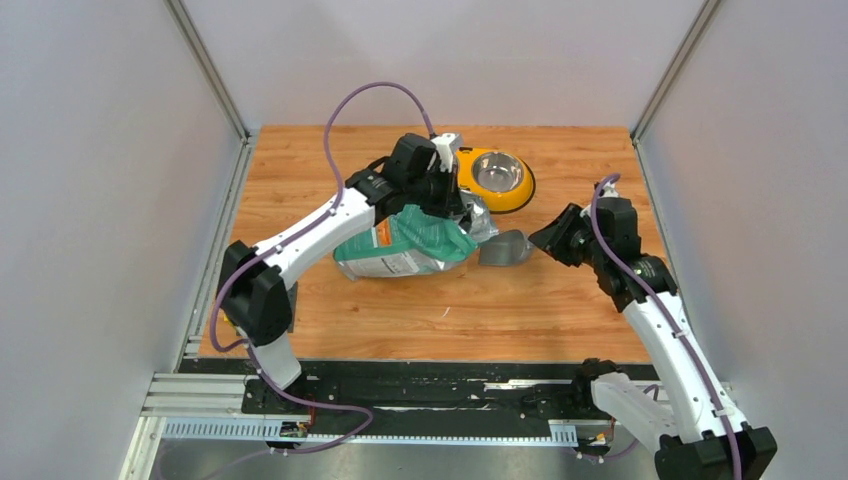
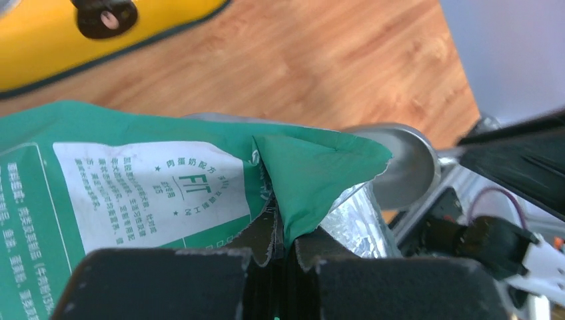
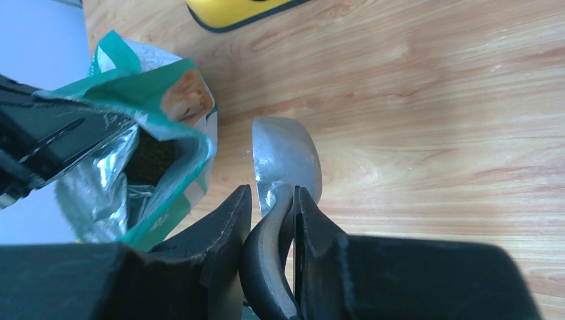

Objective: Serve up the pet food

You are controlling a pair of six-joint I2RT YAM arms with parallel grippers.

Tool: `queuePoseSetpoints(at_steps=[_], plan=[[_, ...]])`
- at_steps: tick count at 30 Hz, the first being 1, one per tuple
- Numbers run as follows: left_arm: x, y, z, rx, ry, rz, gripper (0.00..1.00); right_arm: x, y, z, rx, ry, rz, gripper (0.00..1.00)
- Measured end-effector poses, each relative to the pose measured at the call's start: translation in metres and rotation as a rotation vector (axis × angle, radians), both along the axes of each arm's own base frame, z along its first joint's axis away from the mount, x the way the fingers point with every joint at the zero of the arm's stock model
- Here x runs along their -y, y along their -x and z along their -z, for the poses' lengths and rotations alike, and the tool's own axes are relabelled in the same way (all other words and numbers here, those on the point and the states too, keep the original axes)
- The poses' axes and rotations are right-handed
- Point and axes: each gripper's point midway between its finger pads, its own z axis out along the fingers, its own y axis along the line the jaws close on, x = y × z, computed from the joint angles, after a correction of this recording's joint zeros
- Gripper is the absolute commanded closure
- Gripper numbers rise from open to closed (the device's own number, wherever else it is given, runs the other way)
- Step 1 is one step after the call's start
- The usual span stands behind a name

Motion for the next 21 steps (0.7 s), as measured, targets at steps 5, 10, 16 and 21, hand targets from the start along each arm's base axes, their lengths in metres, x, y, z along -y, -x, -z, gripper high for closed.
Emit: queuePoseSetpoints(at_steps=[5, 10, 16, 21], plan=[[0.006, -0.036, 0.007, 0.056, -0.076, -0.060, 1.00, 0.020, -0.001, -0.015, 0.032, -0.016, 0.045, 1.00], [-0.006, -0.050, 0.011, 0.099, -0.126, -0.099, 1.00, 0.012, 0.002, -0.019, 0.032, -0.053, -0.014, 1.00], [-0.032, -0.053, 0.033, 0.092, -0.144, -0.134, 1.00, -0.014, -0.003, 0.008, -0.041, -0.153, -0.131, 1.00], [-0.073, -0.054, 0.047, 0.062, -0.164, -0.195, 1.00, -0.032, -0.010, 0.023, -0.097, -0.230, -0.195, 1.00]])
